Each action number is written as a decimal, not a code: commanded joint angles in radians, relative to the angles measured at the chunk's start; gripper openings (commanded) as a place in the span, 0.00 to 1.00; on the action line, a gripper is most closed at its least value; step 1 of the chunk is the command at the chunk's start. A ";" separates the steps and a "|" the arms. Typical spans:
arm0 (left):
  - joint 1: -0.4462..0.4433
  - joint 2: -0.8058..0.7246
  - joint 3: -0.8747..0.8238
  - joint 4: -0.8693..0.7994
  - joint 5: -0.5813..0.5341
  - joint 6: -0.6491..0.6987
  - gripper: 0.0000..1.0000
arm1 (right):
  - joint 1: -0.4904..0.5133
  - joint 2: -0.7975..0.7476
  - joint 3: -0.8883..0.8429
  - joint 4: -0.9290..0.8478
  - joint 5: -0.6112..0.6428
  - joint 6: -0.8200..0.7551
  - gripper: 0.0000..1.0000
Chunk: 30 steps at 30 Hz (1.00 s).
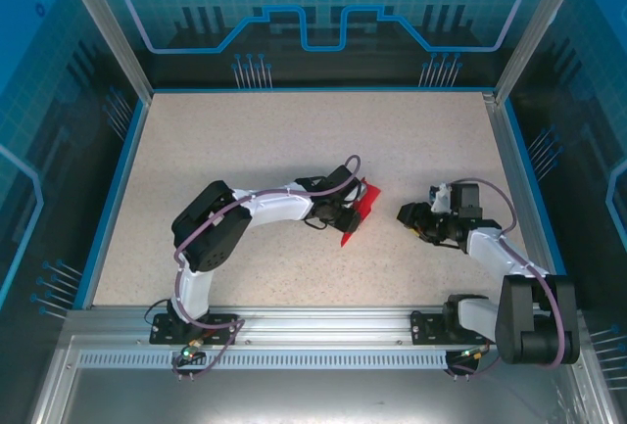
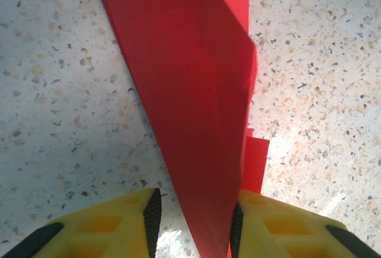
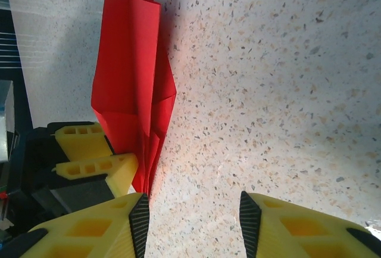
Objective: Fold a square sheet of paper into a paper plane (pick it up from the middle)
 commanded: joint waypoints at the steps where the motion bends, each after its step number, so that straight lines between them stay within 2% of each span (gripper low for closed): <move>1: -0.006 -0.020 0.008 -0.027 -0.022 0.012 0.30 | -0.016 -0.001 -0.020 0.018 -0.042 0.005 0.47; 5: -0.003 -0.017 0.005 -0.020 -0.005 0.006 0.19 | -0.007 0.009 -0.038 0.064 -0.061 0.036 0.48; 9: 0.008 -0.029 -0.003 -0.011 0.011 -0.019 0.13 | 0.027 0.024 -0.047 0.128 -0.070 0.086 0.48; 13: 0.051 -0.072 -0.057 0.067 0.094 -0.086 0.08 | 0.079 0.065 -0.052 0.232 -0.076 0.164 0.50; 20: 0.104 -0.111 -0.113 0.139 0.222 -0.147 0.06 | 0.185 0.178 -0.038 0.426 -0.060 0.291 0.55; 30: 0.132 -0.132 -0.142 0.187 0.283 -0.192 0.06 | 0.284 0.302 0.008 0.609 -0.046 0.425 0.62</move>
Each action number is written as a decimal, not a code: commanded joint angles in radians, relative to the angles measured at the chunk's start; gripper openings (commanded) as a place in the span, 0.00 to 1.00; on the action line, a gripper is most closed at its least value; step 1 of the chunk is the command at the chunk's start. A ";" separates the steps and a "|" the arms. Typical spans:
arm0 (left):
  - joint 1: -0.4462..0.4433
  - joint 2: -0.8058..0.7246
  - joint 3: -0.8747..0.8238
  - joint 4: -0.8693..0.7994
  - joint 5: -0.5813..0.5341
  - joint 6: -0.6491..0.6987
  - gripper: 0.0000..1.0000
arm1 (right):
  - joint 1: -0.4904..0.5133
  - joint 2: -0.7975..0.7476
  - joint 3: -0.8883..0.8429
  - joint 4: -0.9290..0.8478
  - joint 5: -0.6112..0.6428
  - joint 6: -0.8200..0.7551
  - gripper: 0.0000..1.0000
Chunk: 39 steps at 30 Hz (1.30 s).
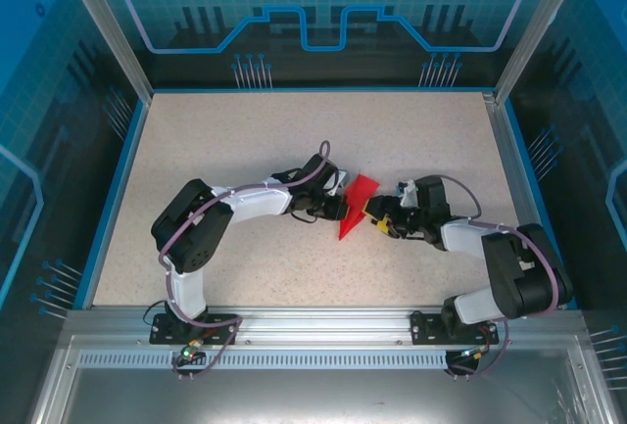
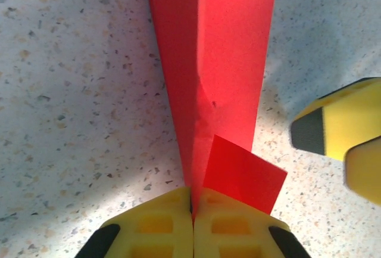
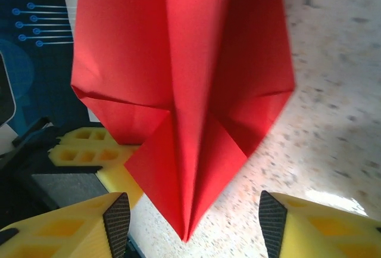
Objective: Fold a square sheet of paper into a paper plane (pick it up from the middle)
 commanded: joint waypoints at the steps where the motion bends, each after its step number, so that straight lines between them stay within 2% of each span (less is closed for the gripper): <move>1: 0.011 -0.033 -0.021 0.045 0.059 -0.040 0.06 | 0.026 0.039 0.017 0.113 0.003 0.078 0.63; 4: 0.019 -0.029 -0.030 0.062 0.071 -0.055 0.06 | 0.048 0.058 0.026 0.098 0.023 0.086 0.64; 6: 0.024 -0.029 -0.035 0.069 0.078 -0.059 0.06 | 0.056 0.058 0.026 0.079 0.047 0.082 0.68; 18: 0.046 -0.045 -0.076 0.103 0.094 -0.077 0.06 | 0.093 0.143 0.047 0.176 0.044 0.147 0.69; 34: 0.048 -0.037 -0.077 0.099 0.100 -0.075 0.06 | 0.114 0.202 0.071 0.285 0.013 0.200 0.67; 39: 0.052 -0.036 -0.077 0.111 0.110 -0.096 0.06 | 0.130 0.221 0.077 0.296 0.012 0.202 0.62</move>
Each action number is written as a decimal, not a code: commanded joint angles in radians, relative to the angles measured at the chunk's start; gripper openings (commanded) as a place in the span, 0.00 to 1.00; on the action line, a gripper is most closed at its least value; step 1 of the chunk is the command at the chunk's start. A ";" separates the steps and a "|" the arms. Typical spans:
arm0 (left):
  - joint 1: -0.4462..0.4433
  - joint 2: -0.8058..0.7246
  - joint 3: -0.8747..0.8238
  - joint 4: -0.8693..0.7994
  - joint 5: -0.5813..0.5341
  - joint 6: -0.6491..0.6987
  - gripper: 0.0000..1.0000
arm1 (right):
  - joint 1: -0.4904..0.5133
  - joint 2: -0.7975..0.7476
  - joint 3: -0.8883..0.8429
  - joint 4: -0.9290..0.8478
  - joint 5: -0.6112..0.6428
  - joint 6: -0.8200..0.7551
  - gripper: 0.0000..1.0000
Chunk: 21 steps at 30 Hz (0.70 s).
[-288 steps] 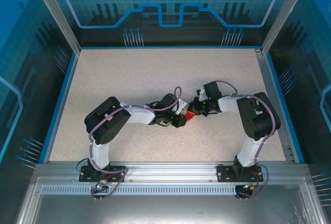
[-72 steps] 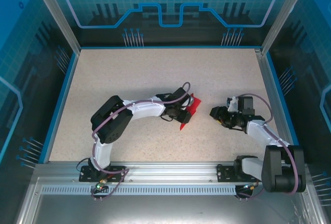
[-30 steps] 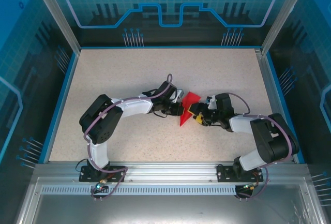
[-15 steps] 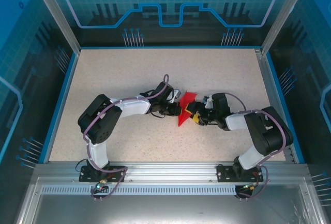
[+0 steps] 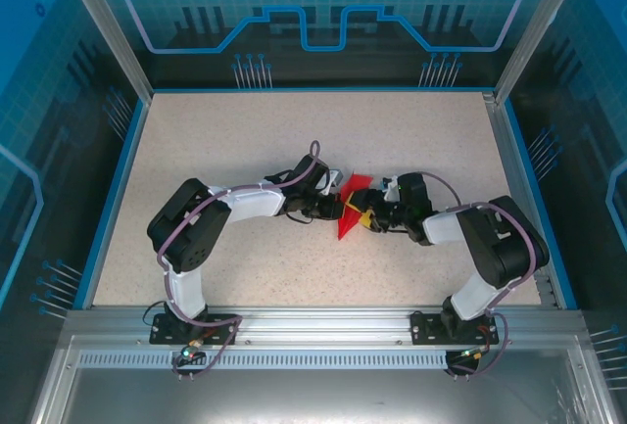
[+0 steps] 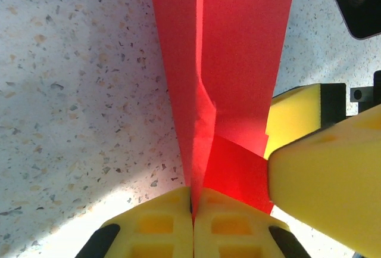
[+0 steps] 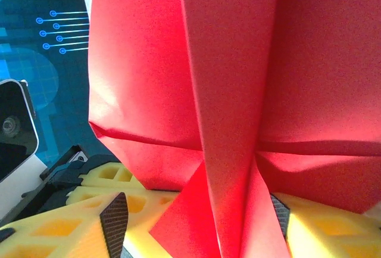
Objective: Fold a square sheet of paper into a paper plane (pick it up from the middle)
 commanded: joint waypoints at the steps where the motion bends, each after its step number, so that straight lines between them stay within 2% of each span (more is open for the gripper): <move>1: 0.015 -0.024 -0.007 0.027 0.045 -0.039 0.05 | 0.024 0.021 0.021 0.023 -0.013 0.005 0.61; 15: 0.060 -0.024 -0.058 0.139 0.135 -0.138 0.06 | 0.044 0.018 0.039 -0.086 0.026 -0.070 0.31; 21: 0.062 -0.025 -0.054 0.139 0.145 -0.130 0.06 | 0.049 0.026 0.054 -0.072 0.021 -0.064 0.26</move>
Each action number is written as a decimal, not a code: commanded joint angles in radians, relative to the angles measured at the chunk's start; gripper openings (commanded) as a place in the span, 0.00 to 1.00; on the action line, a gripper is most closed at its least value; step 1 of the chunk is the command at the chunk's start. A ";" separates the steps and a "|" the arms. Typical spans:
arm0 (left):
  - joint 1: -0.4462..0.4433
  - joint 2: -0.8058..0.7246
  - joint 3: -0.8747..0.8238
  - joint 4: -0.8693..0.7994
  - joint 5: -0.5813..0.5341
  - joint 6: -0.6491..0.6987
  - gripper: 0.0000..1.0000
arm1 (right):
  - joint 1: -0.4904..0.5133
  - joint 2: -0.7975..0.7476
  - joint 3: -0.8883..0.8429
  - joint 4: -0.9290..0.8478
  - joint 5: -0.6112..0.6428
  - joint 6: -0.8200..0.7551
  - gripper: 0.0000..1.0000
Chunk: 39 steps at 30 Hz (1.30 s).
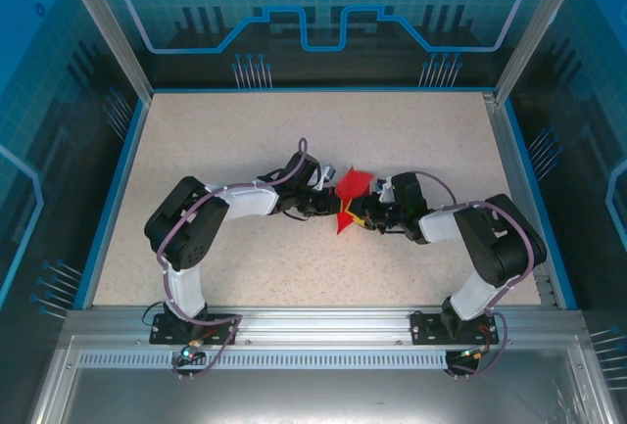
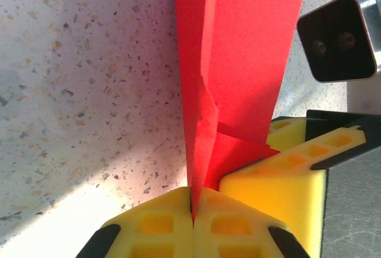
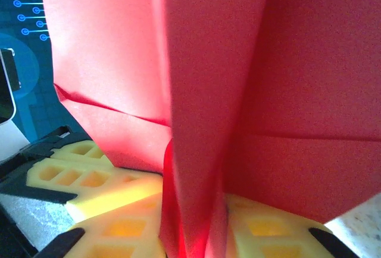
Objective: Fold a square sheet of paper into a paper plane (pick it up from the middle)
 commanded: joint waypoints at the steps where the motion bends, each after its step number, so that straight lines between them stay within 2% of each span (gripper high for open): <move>1: 0.005 -0.024 -0.007 0.015 0.037 0.004 0.06 | 0.017 0.017 0.029 -0.001 -0.001 -0.011 0.25; 11: 0.007 -0.039 -0.005 -0.016 0.028 0.030 0.06 | 0.032 0.015 0.075 -0.091 0.019 -0.062 0.12; 18: 0.008 -0.043 -0.010 0.003 0.029 0.003 0.10 | 0.042 -0.028 0.124 -0.294 0.078 -0.176 0.07; 23: 0.013 -0.045 -0.009 -0.010 0.031 0.010 0.21 | 0.043 -0.063 0.159 -0.424 0.128 -0.257 0.03; 30: 0.033 -0.130 -0.010 -0.118 -0.025 0.083 0.41 | 0.092 -0.120 0.289 -0.812 0.311 -0.540 0.00; 33: 0.039 -0.180 0.004 -0.205 -0.079 0.145 0.45 | 0.137 -0.128 0.339 -0.887 0.337 -0.645 0.00; 39: 0.123 -0.306 0.034 -0.364 -0.128 0.233 0.48 | 0.266 -0.140 0.418 -1.004 0.517 -0.831 0.00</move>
